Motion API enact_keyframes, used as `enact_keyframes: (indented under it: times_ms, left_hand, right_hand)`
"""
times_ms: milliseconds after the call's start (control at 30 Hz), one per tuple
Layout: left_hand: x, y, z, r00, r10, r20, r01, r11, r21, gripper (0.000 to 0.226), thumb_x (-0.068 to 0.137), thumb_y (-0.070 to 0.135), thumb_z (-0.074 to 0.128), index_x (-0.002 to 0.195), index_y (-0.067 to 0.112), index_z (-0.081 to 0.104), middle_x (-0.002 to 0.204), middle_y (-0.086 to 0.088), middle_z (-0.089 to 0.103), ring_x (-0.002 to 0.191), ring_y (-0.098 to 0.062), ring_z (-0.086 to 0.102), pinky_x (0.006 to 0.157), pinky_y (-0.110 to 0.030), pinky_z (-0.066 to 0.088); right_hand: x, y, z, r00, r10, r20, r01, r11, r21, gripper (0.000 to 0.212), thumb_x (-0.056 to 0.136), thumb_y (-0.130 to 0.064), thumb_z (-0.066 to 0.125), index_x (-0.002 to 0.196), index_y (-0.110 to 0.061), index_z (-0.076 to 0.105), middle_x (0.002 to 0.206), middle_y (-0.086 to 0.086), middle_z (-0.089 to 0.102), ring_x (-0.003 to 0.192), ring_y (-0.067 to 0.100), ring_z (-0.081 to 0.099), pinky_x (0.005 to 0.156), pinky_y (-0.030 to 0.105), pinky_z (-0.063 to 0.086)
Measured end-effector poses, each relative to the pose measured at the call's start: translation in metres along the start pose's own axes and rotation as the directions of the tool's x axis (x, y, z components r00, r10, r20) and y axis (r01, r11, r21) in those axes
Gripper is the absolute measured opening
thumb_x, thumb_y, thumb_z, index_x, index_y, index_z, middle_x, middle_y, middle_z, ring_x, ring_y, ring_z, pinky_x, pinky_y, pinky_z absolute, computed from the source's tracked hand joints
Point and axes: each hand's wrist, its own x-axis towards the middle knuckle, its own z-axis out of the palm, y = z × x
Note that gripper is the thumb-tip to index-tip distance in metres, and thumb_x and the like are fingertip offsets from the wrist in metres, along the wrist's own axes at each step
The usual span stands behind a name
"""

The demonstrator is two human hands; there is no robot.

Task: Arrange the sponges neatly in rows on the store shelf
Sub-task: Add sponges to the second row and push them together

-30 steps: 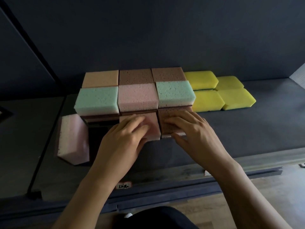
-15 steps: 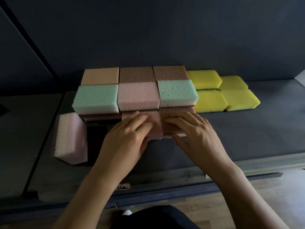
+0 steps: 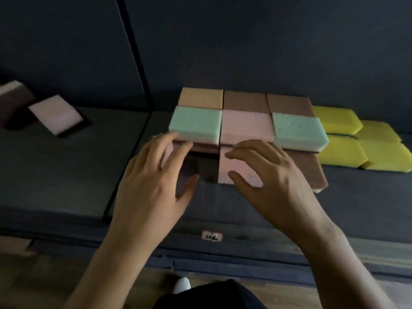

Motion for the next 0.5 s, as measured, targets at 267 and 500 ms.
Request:
enact_keyframes:
  times_ms: [267,500]
  left_hand:
    - [-0.018,-0.025,0.009,0.975,-0.213,0.062,0.215,0.976,-0.023,0.070,0.083,0.046,0.064,0.136,0.004,0.045,0.136,-0.013,0.049,0.109,-0.029,0.061,0.079,-0.031,0.051]
    - [-0.024,-0.044,-0.006,0.992,-0.102,0.078,0.112,0.983,-0.147,0.064,0.075,0.017,0.074,0.133,0.013,0.047,0.133,0.003,0.048,0.100,-0.017,0.061,0.069,-0.024,0.052]
  right_hand:
    - [0.020,-0.030,0.027,0.993,-0.084,0.086,0.079,0.995,0.065,0.035,0.090,-0.028,0.067,0.123,-0.020,0.064,0.125,-0.003,0.059,0.116,0.015,0.055,0.094,0.034,0.052]
    - [0.026,-0.036,0.036,0.988,-0.087,0.131,0.064,0.983,0.172,0.062,0.086,-0.021,0.072,0.142,-0.021,0.046,0.140,-0.002,0.046,0.128,0.017,0.048,0.099,0.037,0.050]
